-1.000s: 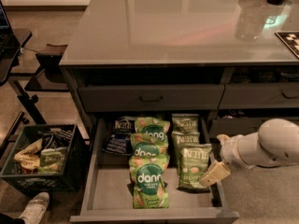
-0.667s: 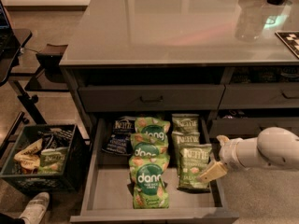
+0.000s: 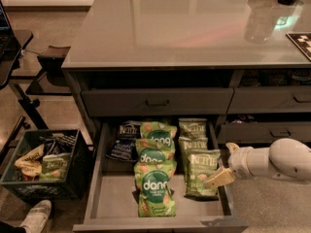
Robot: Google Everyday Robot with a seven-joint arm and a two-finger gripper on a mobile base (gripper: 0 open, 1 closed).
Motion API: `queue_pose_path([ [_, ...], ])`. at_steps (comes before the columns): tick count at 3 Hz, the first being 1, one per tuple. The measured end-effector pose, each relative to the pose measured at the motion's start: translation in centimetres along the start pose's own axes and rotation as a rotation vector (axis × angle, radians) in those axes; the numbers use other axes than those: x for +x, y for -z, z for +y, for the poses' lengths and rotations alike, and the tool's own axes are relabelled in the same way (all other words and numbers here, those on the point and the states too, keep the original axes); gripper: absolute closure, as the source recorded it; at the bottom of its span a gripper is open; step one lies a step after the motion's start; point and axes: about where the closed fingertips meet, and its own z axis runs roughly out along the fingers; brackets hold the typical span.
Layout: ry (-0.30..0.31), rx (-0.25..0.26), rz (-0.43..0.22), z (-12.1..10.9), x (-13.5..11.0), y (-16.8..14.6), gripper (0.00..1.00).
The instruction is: Pick green jalapeno chip bag from middle drawer and place on counter
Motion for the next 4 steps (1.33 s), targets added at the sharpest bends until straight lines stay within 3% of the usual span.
queue_pose_path([
  [1, 0.026, -0.001, -0.010, 0.9, -0.3, 0.1, 0.00],
  [3, -0.033, -0.006, -0.099, 2.2, 1.4, -3.1, 0.00],
  [4, -0.043, 0.010, -0.117, 2.0, 2.1, -4.3, 0.10],
])
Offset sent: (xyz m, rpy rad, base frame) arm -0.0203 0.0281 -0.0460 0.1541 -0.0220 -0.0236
